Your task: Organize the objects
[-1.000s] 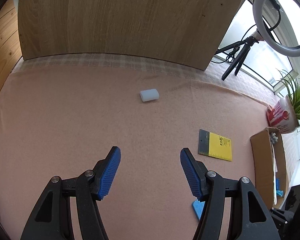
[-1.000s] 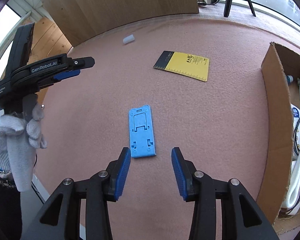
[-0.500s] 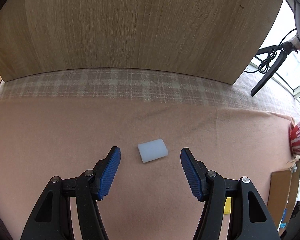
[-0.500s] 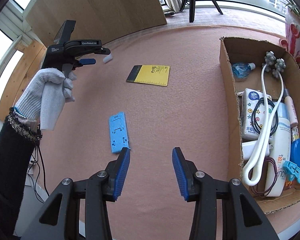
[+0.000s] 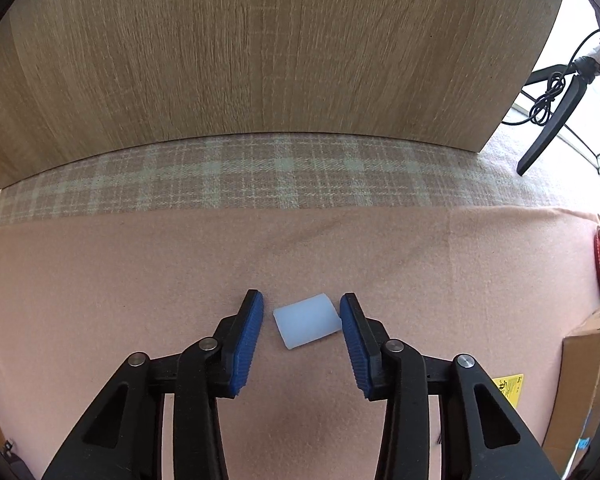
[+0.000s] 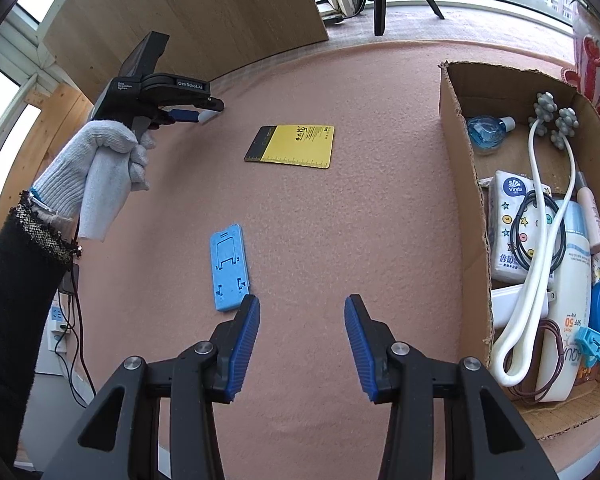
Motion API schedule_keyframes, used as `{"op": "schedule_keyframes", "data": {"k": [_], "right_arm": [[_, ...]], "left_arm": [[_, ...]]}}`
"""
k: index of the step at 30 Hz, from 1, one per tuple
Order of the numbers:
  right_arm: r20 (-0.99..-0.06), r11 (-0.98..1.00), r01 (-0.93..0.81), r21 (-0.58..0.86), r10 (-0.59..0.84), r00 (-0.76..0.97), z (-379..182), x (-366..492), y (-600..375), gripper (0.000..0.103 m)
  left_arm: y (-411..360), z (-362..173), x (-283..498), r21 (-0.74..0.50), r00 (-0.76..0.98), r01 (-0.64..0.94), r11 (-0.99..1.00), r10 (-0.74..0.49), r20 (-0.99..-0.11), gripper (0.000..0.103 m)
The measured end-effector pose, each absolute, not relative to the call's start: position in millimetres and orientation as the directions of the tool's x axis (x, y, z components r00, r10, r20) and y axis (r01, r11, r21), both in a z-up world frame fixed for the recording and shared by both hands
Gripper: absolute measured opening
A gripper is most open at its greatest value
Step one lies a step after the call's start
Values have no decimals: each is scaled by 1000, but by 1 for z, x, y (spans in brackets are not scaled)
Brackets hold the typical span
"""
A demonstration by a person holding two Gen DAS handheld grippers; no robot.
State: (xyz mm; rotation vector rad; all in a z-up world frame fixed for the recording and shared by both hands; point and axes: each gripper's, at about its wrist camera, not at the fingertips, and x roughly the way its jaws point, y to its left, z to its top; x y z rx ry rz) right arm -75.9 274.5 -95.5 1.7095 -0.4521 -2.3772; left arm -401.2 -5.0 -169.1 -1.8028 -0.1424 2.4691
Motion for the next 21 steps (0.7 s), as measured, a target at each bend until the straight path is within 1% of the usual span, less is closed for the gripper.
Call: {"op": "schedule_keyframes", "data": {"k": [2, 9, 13, 16, 21], "right_arm": [[-892, -937, -36, 347, -318, -321, -97, -77, 275, 40], [-894, -938, -22, 346, -322, -312, -102, -81, 268, 40], [-895, -943, 8, 332, -318, -314, -107, -89, 259, 40], [-896, -942, 30, 333, -327, -300, -114, -98, 249, 40], [-907, -946, 64, 318, -323, -272, -126, -110, 229, 41]], "left_arm": [[-8, -170, -400, -145, -302, -10, -989, 142, -943, 28], [-20, -172, -365, -177, -302, -34, -984, 179, -936, 27], [-16, -171, -313, -193, -308, -53, -980, 200, -930, 27], [-18, -171, -276, -233, -304, -59, -971, 240, -922, 27], [-16, -167, -214, -238, -308, -99, -966, 257, -916, 27]]}}
